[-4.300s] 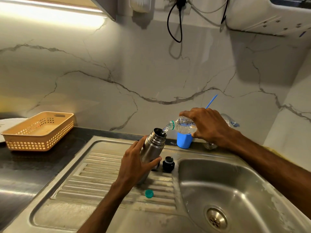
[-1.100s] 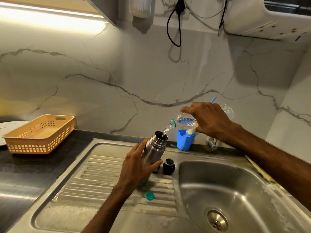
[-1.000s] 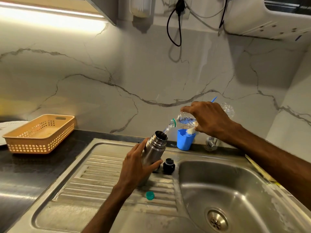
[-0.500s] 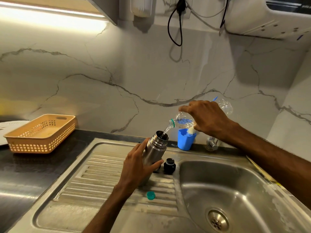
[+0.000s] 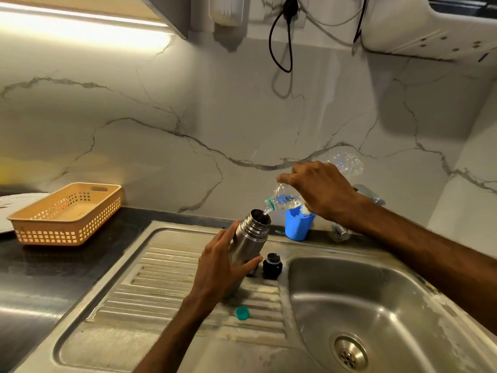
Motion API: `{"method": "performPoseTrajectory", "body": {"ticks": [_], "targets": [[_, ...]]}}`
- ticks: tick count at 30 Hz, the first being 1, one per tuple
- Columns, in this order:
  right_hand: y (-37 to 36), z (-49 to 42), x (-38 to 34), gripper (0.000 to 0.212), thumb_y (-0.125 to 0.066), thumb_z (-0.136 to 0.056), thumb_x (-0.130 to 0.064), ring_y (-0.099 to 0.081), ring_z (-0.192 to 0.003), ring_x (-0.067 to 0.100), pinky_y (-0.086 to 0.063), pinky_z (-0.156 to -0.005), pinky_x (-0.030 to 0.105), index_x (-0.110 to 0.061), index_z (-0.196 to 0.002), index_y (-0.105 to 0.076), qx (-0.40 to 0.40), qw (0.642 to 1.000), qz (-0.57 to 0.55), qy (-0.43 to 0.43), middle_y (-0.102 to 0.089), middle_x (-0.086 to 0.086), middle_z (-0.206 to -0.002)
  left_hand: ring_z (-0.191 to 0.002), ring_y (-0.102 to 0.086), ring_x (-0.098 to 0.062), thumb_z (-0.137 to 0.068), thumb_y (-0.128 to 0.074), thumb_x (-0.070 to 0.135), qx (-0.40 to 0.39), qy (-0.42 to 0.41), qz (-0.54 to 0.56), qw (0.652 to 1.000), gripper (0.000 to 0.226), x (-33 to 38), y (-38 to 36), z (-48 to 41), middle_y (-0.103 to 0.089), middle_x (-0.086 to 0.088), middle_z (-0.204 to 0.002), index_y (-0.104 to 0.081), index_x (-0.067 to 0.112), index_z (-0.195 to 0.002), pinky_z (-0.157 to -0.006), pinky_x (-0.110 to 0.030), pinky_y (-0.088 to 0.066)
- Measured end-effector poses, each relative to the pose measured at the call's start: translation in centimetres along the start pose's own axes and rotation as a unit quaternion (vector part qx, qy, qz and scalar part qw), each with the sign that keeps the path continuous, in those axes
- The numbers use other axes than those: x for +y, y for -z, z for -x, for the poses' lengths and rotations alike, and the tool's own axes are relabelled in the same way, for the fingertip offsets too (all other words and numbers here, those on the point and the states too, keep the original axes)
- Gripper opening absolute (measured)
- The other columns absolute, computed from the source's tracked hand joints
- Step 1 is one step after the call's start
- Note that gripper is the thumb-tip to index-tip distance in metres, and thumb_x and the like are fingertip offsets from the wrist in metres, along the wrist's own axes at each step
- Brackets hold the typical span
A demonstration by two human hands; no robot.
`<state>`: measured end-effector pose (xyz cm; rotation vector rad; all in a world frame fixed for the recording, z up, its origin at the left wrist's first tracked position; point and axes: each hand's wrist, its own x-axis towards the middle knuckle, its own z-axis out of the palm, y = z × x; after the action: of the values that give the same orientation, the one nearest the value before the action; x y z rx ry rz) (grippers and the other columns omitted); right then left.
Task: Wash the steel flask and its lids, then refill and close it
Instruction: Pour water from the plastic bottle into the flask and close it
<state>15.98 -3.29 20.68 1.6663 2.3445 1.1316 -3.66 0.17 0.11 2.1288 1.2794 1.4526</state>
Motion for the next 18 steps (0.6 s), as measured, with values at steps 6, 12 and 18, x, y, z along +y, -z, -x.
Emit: {"method": "performPoseTrajectory", "body": {"ticks": [6,12,18], "targets": [[0.1,-0.8,-0.9,0.052,-0.067,-0.091,-0.011,-0.057,-0.114,0.024,-0.045,-0.098,0.034,-0.02,-0.138,-0.047,0.014,0.999,0.025,0.025,-0.059,0.01,-0.122,-0.115,-0.059,-0.015,-0.07,-0.086,0.054,0.012,-0.01,-0.005,1.0,0.098,0.0,-0.2,-0.1,-0.062,-0.004,-0.136,-0.043,0.02,-0.151,-0.097,-0.042,-0.057],[-0.2,-1.7,-1.8,0.054,-0.062,-0.09,-0.001,-0.05,-0.123,0.028,-0.038,-0.108,0.039,-0.021,-0.138,-0.048,0.057,0.996,0.038,0.055,-0.054,0.013,-0.129,-0.116,-0.059,-0.012,-0.067,-0.073,0.073,0.007,-0.002,0.003,1.0,0.101,-0.2,0.1,-0.1,-0.061,0.001,-0.136,-0.042,0.023,-0.151,-0.096,-0.04,-0.058],[-0.5,-3.2,-3.3,0.051,-0.077,-0.08,-0.006,-0.052,-0.124,0.035,-0.033,-0.114,0.047,-0.02,-0.126,-0.061,0.137,0.98,0.102,0.102,-0.058,0.019,-0.127,-0.114,-0.06,-0.011,-0.066,-0.066,0.082,0.015,0.003,0.006,1.0,0.103,-0.4,0.2,-0.2,-0.062,0.003,-0.134,-0.044,0.024,-0.149,-0.094,-0.041,-0.058]]}}
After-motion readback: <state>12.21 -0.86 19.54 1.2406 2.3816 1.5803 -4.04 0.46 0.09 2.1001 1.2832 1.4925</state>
